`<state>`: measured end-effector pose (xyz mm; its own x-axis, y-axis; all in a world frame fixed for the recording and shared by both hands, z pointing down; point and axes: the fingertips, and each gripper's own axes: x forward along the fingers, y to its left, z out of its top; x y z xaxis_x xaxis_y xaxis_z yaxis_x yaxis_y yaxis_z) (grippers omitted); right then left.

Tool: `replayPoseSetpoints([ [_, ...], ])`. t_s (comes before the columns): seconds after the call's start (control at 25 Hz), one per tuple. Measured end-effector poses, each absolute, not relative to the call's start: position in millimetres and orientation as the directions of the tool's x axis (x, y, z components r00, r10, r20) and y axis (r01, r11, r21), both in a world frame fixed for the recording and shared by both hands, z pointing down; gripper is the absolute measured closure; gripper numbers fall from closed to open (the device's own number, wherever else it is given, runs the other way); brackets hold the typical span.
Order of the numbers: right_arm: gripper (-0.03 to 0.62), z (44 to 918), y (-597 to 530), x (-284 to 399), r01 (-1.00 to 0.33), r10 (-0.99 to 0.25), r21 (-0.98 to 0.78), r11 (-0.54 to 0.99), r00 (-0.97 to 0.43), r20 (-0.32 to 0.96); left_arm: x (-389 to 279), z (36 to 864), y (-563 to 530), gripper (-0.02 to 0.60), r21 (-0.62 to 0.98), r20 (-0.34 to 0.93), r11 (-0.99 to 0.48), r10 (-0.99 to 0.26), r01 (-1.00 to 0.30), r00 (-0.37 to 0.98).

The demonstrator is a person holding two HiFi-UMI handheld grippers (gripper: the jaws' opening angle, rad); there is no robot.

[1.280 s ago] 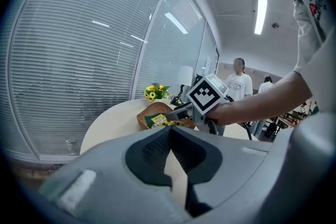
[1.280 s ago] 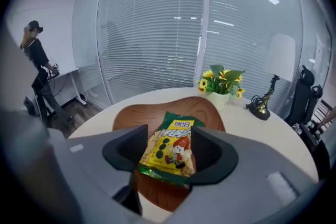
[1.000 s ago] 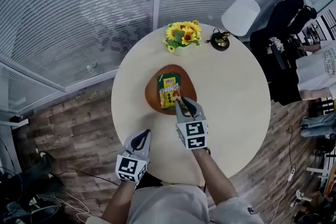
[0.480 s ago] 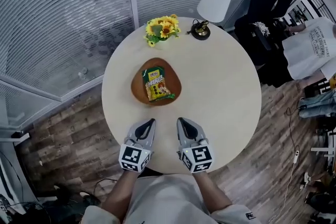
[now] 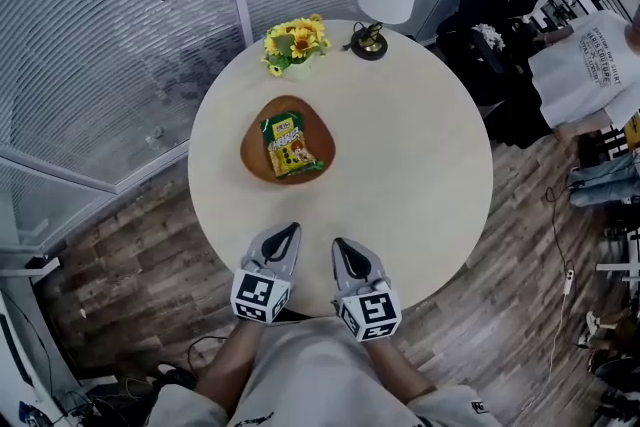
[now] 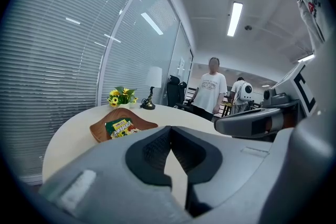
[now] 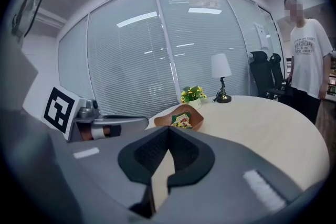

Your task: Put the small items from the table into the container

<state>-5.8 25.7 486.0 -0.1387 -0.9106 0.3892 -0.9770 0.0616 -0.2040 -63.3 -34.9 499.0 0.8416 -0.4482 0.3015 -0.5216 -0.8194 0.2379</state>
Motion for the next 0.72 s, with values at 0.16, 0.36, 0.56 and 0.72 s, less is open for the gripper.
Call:
replayPoseSetpoints([
  [0.16, 0.592, 483.0, 24.9, -9.0, -0.976, -0.918, -0.207, 0.067, -0.141, 0.37, -65.0, 501.3, -29.2, 0.584, 0.229, 0.306, -0.825, -0.443, -0.517, 0.843],
  [0.36, 0.594, 477.2, 28.9, -12.8, -0.976, -0.922, -0.205, 0.075, -0.146, 0.358, -67.3, 495.4, -24.6, 0.584, 0.216, 0.301, -0.828, -0.448, -0.518, 0.842],
  [0.56, 0.592, 476.3, 33.3, -13.1, -0.976, -0.923, -0.201, 0.078, -0.147, 0.355, -65.5, 493.8, -20.3, 0.584, 0.21, 0.299, -0.832, -0.446, -0.514, 0.844],
  [0.72, 0.592, 478.1, 36.0, -13.1, -0.975, -0.922, -0.206, 0.078, -0.149, 0.357, -65.1, 495.0, -17.4, 0.584, 0.21, 0.301, -0.832, -0.444, -0.513, 0.844],
])
